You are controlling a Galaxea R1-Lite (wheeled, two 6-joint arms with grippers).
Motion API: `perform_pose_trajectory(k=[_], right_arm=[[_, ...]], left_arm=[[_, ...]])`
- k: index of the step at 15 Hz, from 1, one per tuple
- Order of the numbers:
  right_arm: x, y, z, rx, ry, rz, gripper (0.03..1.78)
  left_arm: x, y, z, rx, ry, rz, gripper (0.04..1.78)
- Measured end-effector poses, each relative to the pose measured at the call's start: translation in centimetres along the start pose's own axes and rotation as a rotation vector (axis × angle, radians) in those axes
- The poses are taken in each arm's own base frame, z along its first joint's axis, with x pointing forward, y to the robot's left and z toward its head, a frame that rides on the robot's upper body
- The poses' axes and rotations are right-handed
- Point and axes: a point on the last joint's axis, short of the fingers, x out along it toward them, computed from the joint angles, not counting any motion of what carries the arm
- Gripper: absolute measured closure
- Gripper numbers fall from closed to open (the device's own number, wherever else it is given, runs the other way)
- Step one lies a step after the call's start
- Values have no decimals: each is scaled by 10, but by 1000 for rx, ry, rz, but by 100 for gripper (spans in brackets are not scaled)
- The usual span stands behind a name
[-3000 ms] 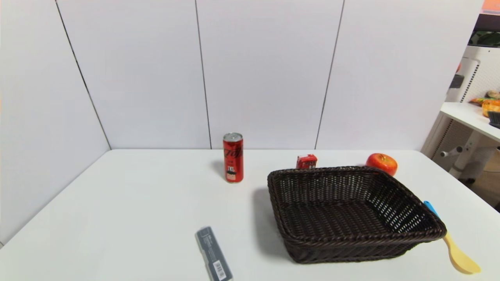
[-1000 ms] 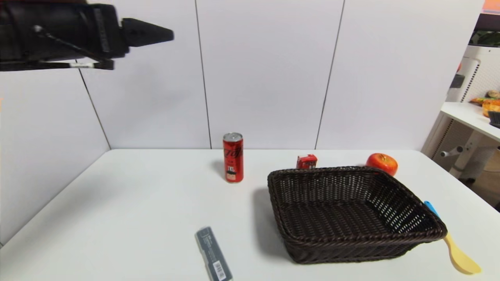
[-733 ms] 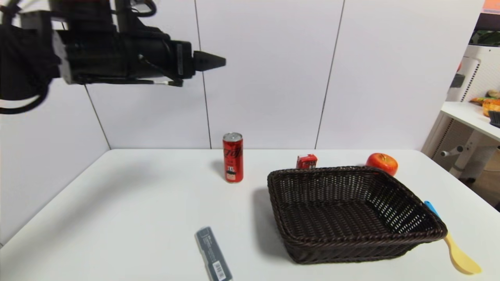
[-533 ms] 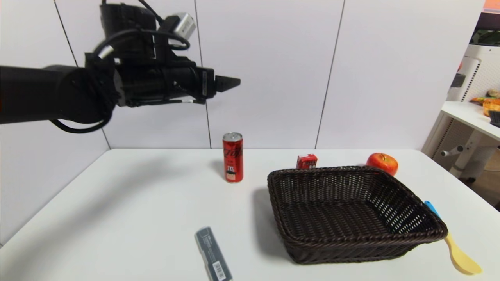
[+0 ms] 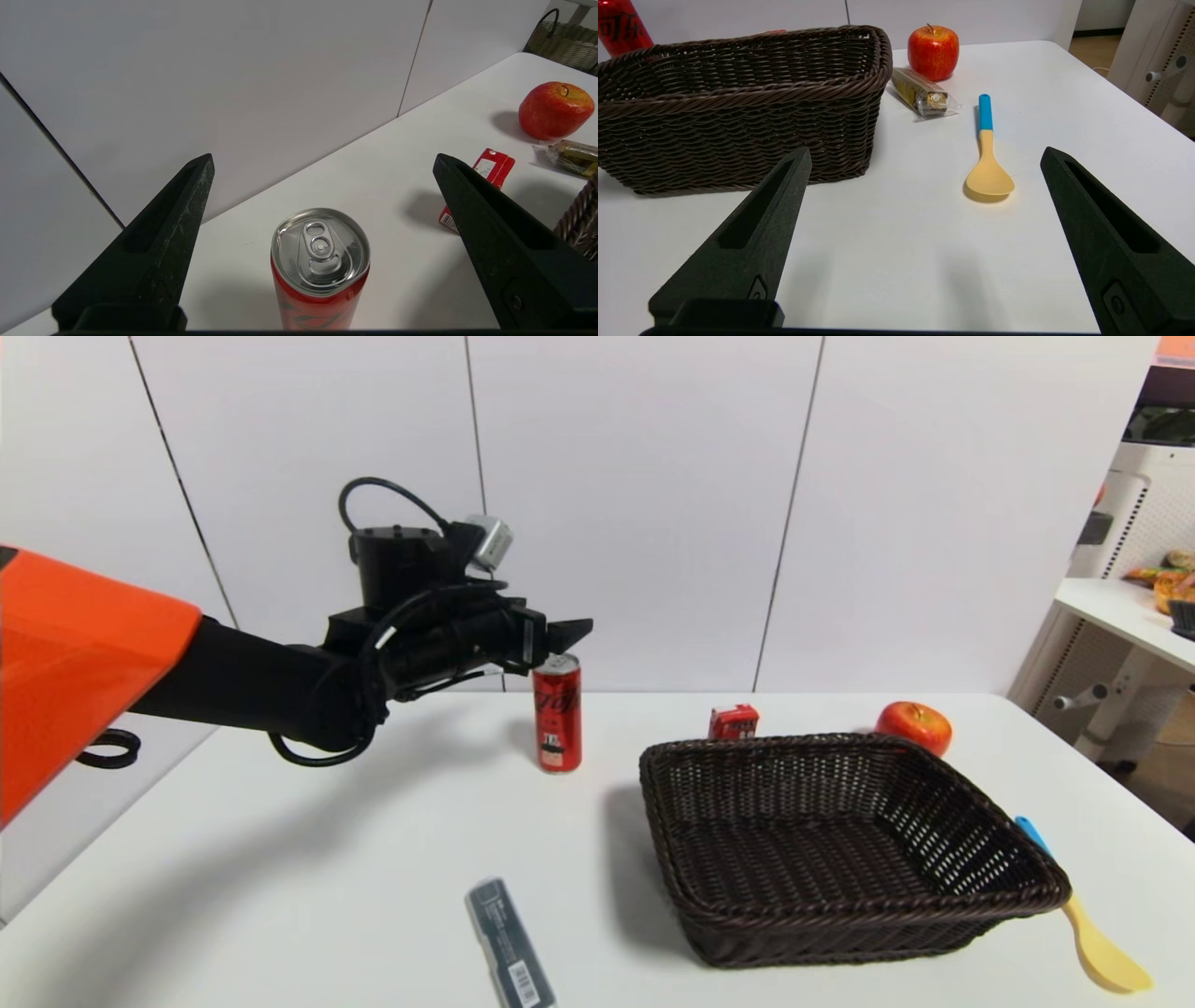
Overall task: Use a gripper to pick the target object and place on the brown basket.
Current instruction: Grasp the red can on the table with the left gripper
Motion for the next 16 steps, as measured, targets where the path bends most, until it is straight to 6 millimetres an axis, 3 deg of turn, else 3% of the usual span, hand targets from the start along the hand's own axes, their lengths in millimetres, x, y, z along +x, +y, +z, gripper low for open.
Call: perform_pose_trajectory(k=[16], right_arm=[[0, 0, 0, 0, 0, 0, 11]], left_arm=[[47, 13, -97, -24, 86, 3, 13]])
